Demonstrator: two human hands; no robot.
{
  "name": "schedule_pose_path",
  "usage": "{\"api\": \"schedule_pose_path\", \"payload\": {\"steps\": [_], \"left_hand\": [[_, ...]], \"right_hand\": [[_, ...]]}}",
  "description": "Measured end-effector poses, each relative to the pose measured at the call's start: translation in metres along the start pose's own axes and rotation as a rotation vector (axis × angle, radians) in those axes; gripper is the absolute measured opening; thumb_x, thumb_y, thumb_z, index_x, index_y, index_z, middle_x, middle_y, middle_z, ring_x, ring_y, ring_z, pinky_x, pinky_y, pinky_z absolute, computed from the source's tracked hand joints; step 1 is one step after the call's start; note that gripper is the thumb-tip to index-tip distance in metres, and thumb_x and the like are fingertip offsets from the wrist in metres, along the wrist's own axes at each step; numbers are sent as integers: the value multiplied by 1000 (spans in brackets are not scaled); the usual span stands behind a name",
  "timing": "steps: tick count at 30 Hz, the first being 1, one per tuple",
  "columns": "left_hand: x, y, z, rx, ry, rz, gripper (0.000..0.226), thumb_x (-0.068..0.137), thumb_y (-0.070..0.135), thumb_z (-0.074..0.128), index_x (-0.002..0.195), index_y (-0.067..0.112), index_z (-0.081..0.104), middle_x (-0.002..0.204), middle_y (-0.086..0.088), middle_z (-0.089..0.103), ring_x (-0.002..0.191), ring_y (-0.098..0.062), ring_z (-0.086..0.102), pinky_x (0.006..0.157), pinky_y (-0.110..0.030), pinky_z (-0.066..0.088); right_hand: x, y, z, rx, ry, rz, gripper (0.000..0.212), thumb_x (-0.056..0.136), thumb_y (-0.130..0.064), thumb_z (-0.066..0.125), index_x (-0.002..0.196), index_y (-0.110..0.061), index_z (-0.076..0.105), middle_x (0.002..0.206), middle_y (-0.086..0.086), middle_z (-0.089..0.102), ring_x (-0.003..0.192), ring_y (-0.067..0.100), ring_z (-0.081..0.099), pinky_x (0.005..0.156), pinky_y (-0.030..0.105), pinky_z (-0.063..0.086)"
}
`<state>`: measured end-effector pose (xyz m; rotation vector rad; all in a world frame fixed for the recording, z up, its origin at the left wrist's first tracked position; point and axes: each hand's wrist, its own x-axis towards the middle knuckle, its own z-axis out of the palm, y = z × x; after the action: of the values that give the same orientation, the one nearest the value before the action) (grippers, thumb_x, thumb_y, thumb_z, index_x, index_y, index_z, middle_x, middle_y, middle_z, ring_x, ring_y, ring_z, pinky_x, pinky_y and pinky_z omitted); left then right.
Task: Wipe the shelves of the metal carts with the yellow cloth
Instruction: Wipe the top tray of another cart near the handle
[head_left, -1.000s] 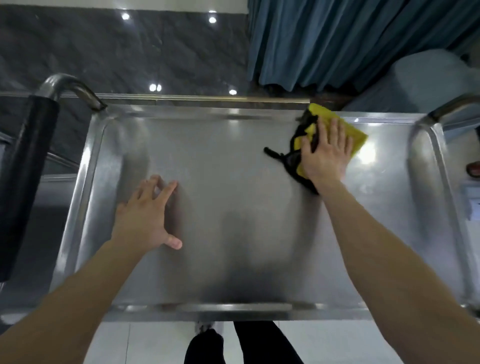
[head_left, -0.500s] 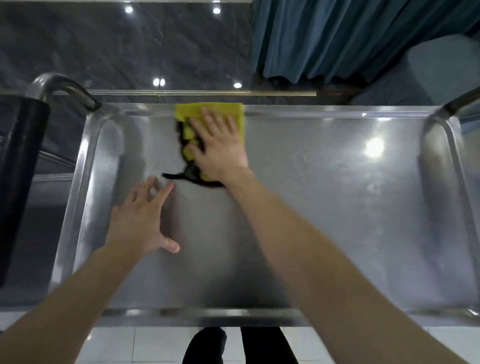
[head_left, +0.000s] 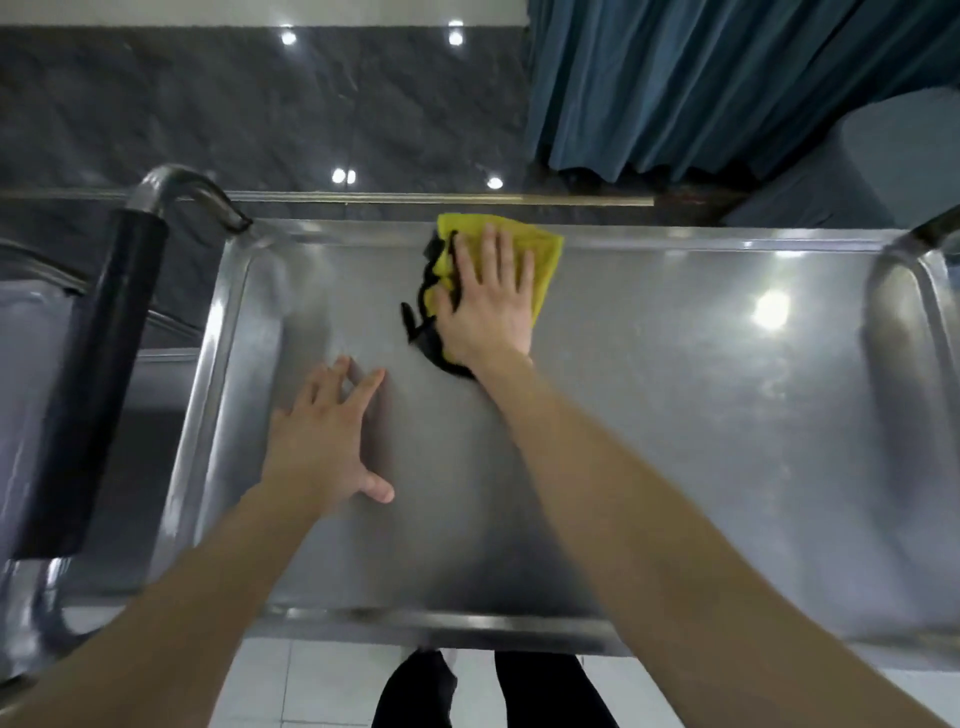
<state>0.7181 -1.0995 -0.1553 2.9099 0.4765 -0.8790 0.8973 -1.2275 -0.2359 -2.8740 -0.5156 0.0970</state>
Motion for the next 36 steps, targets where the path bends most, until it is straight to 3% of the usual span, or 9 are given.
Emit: {"api": "schedule_pose_path", "payload": {"steps": [4,9,13,16,19,21,24,28,36], "left_hand": [[1,-8,1,21,-10,32,159,48,87,87,167,47,-10,179,3,-13,166,-29,-1,123,-64,33],[-4,-30,-12,9,-13,198,130,65,85,80,169,39,17,175,-2,15,160,-30,26,121,-52,39],[-10,-77,-53,175,442,334,60,93,51,75,145,25,60,149,-7,56,138,-31,53,113,-49,42],[-11,-130,-80,141,698,205,59,100,43,62,152,17,54,157,-17,50,149,-38,43,122,-56,34],[-2,-180,-72,-30,591,-33,74,107,52,46,171,27,20,173,-20,26,158,-41,30,126,-60,29],[3,-190,-54,-355,458,-93,71,111,50,40,171,42,2,161,-19,44,139,-39,53,115,-59,46],[3,-188,-39,-614,492,-88,70,113,40,43,169,49,1,119,-12,65,93,-28,67,85,-52,59],[-14,-190,-29,-662,501,-90,70,114,38,42,171,45,2,122,-11,61,91,-24,64,80,-45,55],[-20,-190,-21,-671,516,-95,70,114,36,43,171,42,3,125,-11,59,89,-23,63,79,-42,55]], "right_hand": [[1,-20,3,9,-110,-284,70,106,-62,25,169,-33,26,179,3,10,166,24,2,132,54,1],[-21,89,-10,-12,43,75,69,103,-61,37,166,-32,34,176,6,26,163,27,17,132,53,7],[-37,105,-18,-8,55,417,78,101,-66,30,168,-27,30,178,8,17,165,28,9,132,57,4],[-28,56,-14,14,58,546,80,100,-66,24,170,-25,26,179,11,12,165,31,4,130,60,2],[-12,-46,8,17,46,332,80,101,-66,22,170,-24,27,178,12,14,165,32,5,131,60,0],[-6,-124,28,21,18,85,78,101,-66,25,169,-26,29,178,10,17,165,31,7,131,58,-1],[-17,-196,51,10,-60,-255,74,105,-65,26,168,-28,30,178,7,18,166,28,6,132,56,1],[-56,-174,48,6,-99,-406,67,107,-63,33,168,-33,31,178,1,20,166,23,8,133,52,3],[-33,-108,30,5,101,496,76,102,-60,30,168,-20,32,177,14,19,164,33,10,130,61,6]]}}
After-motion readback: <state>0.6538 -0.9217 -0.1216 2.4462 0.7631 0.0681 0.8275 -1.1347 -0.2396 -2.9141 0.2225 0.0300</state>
